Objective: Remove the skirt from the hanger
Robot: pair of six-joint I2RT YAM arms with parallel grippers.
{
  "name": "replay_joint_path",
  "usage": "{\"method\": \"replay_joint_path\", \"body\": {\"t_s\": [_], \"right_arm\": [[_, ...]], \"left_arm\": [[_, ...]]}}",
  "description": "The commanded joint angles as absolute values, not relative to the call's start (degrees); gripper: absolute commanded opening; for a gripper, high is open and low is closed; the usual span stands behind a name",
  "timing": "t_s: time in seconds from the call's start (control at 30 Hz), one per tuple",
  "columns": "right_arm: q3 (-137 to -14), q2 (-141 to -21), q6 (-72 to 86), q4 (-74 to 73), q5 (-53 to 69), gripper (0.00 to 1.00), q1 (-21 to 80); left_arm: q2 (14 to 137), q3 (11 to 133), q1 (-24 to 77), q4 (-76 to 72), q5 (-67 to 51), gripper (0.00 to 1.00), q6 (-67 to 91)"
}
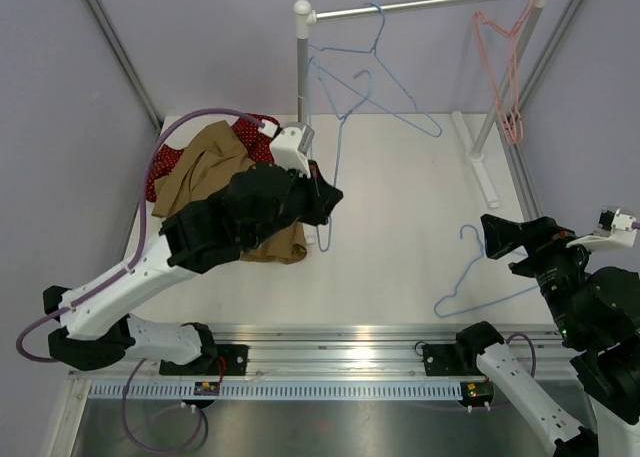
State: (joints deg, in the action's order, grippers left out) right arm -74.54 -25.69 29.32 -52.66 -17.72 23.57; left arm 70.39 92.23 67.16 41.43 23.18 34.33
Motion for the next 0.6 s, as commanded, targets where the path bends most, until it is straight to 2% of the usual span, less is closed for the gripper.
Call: {"method": "replay_joint_path", "body": {"t_s": [0.0, 0.13, 0.3, 0.4, 0.57], "right_arm": [[-74.1, -26.1, 28.9, -50.9, -17.8, 0.99, 23.5], [-73.8, -25.7, 28.7, -51.2, -17.8, 0.99, 23.4], [-74.0, -25.1, 28.5, -52.4, -18.0, 0.99, 23.4], [-73.7, -24.5, 28.4, -52.6, -18.2, 0.99, 23.5], [-72.8, -23.6, 28.3, -53.3, -18.5, 0.99, 23.4]], "left_arm": [[71.6, 91.7, 59.4, 27.3, 14.3, 0.00, 33.3], [75.2, 90.5, 52.6, 14.5, 4.9, 0.00, 35.7], [83.8, 99.7, 49.2, 12.9, 3.0, 0.00, 36.9], [88.1, 103.3, 47.2, 10.1, -2.3, 0.00, 40.2], [91.4, 105.6, 48.0, 6.3, -4.6, 0.00, 43.7]]}}
